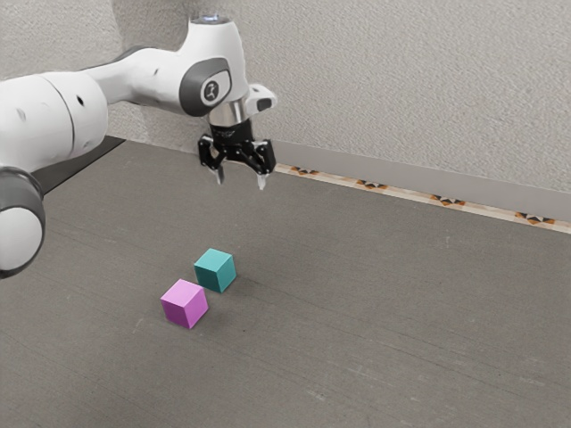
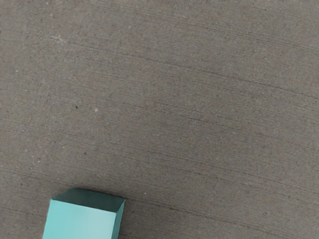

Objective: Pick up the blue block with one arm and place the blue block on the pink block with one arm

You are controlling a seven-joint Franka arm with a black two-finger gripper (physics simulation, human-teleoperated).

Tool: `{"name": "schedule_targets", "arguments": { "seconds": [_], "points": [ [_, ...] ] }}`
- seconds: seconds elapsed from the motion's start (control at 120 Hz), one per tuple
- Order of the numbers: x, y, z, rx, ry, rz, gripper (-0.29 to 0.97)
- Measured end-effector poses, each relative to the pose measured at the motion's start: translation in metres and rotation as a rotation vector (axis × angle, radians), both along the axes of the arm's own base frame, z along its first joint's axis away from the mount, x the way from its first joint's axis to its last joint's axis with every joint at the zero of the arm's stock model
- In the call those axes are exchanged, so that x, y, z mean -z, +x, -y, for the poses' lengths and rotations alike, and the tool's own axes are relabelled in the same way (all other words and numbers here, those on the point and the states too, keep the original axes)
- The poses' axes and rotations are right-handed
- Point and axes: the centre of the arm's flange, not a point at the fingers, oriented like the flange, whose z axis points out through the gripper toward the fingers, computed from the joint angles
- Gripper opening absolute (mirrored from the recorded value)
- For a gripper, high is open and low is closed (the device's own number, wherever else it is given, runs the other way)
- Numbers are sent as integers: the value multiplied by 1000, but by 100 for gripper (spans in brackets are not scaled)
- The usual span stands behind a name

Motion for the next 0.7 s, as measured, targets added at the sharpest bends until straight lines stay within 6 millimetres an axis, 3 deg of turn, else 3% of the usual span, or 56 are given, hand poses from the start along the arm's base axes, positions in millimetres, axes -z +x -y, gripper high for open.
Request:
{"name": "schedule_targets", "arguments": {
  "seconds": [0.125, 0.275, 0.392, 0.575, 0.7],
  "points": [
    [27, 13, -15, 112, 19, 22, 66],
    [78, 28, -40, 218, 30, 24, 66],
    [118, 26, -56, 275, 32, 51, 66],
    [125, 7, -75, 334, 38, 108, 66],
    [130, 5, -74, 337, 7, 133, 66]
  ]
}}
